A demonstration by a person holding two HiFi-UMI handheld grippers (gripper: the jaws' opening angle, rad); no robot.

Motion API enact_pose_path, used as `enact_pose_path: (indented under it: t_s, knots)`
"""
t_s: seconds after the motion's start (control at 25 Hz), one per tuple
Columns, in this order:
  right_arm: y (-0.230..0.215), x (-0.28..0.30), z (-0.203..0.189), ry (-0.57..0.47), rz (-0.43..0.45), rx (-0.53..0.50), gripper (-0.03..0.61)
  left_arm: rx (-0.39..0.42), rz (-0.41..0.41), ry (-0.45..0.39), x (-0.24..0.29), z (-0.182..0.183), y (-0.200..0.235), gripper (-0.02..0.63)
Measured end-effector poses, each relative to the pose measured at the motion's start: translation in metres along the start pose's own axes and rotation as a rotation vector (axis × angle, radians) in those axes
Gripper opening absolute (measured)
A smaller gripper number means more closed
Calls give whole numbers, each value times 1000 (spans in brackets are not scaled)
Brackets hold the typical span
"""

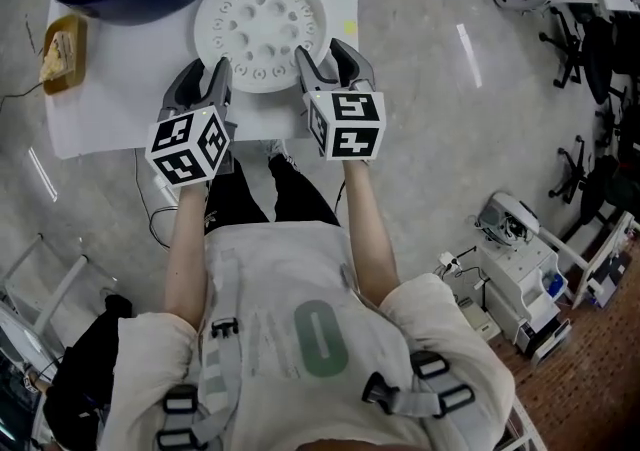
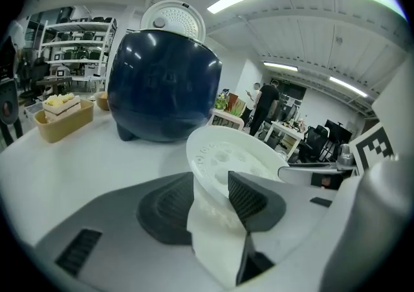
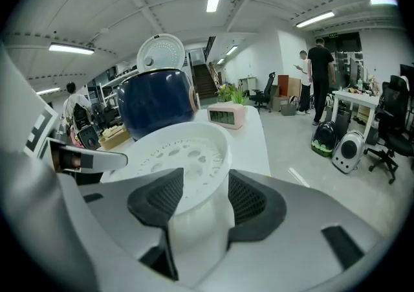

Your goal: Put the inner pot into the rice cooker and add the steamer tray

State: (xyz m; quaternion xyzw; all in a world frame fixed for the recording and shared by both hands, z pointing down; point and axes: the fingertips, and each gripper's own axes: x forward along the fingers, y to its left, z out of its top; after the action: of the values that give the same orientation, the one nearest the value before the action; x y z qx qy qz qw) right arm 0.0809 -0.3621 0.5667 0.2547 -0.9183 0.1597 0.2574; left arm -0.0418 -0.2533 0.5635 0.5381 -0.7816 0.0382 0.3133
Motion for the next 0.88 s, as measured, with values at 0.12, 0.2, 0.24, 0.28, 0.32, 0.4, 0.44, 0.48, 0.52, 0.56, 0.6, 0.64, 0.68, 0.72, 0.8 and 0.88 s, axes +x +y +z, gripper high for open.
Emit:
enact_pose_path:
  t_s: [0.12,0.2,0.24,0.28,0.32,0.4,0.44,0.48,0.52,0.56,0.6,0.64,0.68,0.72,0.8,0.88]
  knots:
    - [-6,-19,20,-33,-13,-14,225,21,-11,-39,-7,18,-16,175]
    - [-8,-30,38,-62,-22,-26,225,36,-18,-76,-13,35,-26,175]
    - [-9,-36,48,-79,-29,-33,225,39,-23,-97,-17,44,-30,175]
    - [-9,-41,60,-99,-37,-41,224,43,-30,-121,-21,55,-33,175]
    - [-9,-46,72,-122,-46,-51,224,51,-39,-147,-24,67,-37,175]
    - [-9,-56,100,-175,-65,-75,221,77,-60,-202,-29,94,-45,175]
    - [-10,-61,115,-204,-74,-87,221,92,-72,-229,-31,109,-49,175]
    - [-10,-67,129,-231,-83,-97,222,105,-83,-253,-34,123,-54,175]
    - [-10,-74,142,-254,-91,-104,222,114,-92,-272,-38,135,-58,175]
    - [-9,-83,152,-271,-99,-111,224,119,-98,-286,-43,146,-63,175]
    - [-8,-90,162,-284,-107,-118,224,125,-102,-299,-48,156,-68,175]
    - [-7,-96,173,-299,-113,-126,224,132,-107,-313,-52,167,-71,175]
    - [-5,-99,185,-318,-118,-135,225,142,-112,-331,-55,180,-72,175]
    - [-2,-100,199,-340,-120,-142,227,155,-118,-352,-58,195,-72,175]
    - [9,-100,225,-387,-116,-147,229,181,-129,-392,-65,223,-65,175]
    - [24,-96,245,-417,-109,-157,229,194,-131,-417,-72,245,-53,175]
